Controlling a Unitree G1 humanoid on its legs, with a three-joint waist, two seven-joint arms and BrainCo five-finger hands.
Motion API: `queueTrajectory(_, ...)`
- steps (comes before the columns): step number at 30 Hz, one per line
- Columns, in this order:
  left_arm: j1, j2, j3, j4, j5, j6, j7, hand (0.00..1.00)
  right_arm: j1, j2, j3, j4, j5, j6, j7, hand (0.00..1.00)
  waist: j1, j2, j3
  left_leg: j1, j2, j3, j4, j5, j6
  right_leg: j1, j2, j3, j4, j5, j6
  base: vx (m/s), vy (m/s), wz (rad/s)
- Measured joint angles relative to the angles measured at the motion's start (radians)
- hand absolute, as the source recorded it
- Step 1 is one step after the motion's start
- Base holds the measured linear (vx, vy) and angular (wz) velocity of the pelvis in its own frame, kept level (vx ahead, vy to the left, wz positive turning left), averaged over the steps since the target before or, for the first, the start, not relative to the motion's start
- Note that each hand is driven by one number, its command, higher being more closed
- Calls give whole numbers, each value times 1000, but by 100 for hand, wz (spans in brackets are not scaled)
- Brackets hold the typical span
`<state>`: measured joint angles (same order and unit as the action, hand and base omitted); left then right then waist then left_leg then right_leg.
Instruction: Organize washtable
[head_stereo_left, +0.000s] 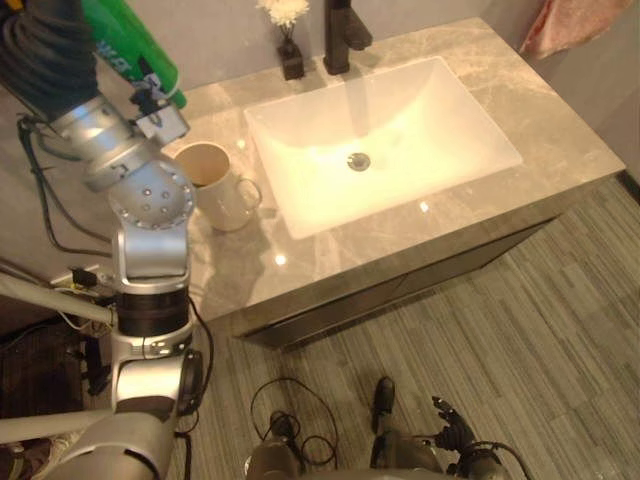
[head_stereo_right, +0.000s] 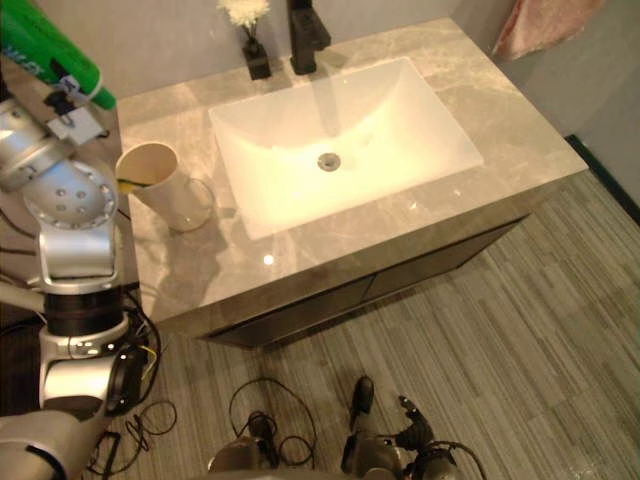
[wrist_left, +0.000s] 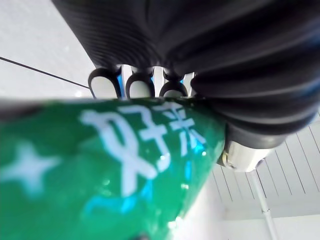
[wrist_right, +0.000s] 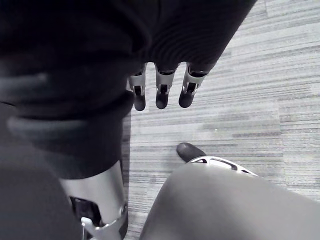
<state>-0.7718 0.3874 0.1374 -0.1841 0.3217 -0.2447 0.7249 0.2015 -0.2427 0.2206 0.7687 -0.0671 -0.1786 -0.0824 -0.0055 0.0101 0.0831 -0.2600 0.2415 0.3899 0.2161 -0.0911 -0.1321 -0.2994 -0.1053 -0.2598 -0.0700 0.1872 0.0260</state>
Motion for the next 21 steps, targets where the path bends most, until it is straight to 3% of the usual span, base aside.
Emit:
queueTrajectory(6, 0, -1, -11, 39, 0, -4, -2, 100, -2, 2, 9, -3, -5, -2, 0, 0, 23, -18, 25, -12, 2, -35, 11, -1, 1, 18, -1, -30, -2, 0, 0, -17, 7, 16)
queueTrajectory(12, 0, 0, -12, 39, -1, -6, -4, 100, -19, 21, 21, -20, -2, -12, 10, 0, 24, -38, 43, -27, 2, -51, 12, 1, 2, 16, -1, -40, -2, 0, 0, -15, 2, 7)
queueTrajectory(21, -1, 0, -26, 103, 0, -10, -28, 100, -49, 125, 74, -42, 8, -36, 29, 0, 25, -38, 73, -59, 0, -63, 35, 4, 4, -2, -2, -43, -4, 2, 2, 38, 24, 2)
